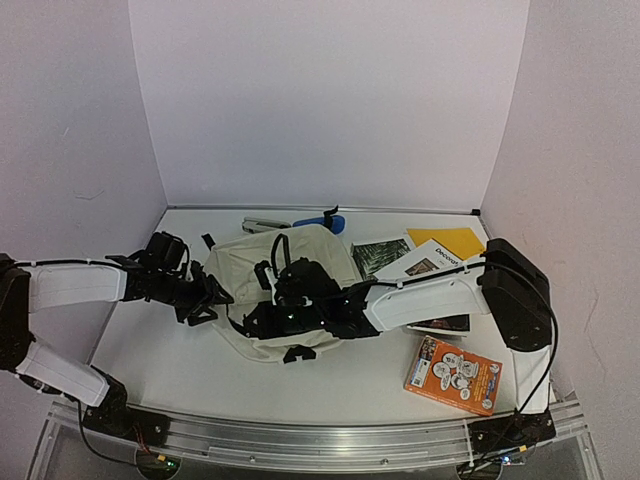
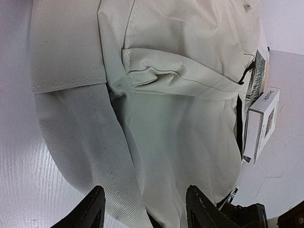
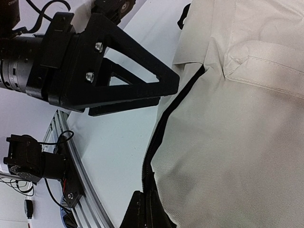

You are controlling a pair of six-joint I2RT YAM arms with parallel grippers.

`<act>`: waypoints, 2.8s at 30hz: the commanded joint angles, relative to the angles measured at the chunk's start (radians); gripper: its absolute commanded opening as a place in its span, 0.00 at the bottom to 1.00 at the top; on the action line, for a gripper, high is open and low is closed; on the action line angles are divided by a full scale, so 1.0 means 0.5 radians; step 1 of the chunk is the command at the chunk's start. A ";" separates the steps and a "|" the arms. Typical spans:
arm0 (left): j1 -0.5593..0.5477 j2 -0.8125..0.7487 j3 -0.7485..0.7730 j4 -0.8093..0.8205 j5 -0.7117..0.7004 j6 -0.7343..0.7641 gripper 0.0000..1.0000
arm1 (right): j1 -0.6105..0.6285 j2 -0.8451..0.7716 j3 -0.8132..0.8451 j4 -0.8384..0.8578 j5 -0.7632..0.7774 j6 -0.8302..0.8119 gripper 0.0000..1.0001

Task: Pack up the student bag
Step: Unzip the student bag at the center of the board.

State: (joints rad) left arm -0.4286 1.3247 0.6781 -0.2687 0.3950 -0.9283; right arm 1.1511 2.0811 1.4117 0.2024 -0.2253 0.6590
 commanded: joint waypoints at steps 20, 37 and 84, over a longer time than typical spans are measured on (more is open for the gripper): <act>-0.121 0.168 0.031 0.191 0.003 -0.015 0.00 | 0.011 -0.042 -0.047 0.092 0.079 0.029 0.00; -0.100 0.222 0.226 -0.187 -0.345 0.340 0.00 | 0.001 -0.417 -0.349 -0.072 0.711 0.026 0.00; -0.566 0.507 0.953 -0.122 0.209 1.228 0.83 | -0.374 -0.700 -0.762 -0.010 0.656 0.137 0.00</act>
State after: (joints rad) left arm -0.6857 1.5108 1.0954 -0.4339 0.4404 -0.3420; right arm 0.9665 1.7313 1.0351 0.1516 0.0937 0.7029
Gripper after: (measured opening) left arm 0.826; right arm 0.004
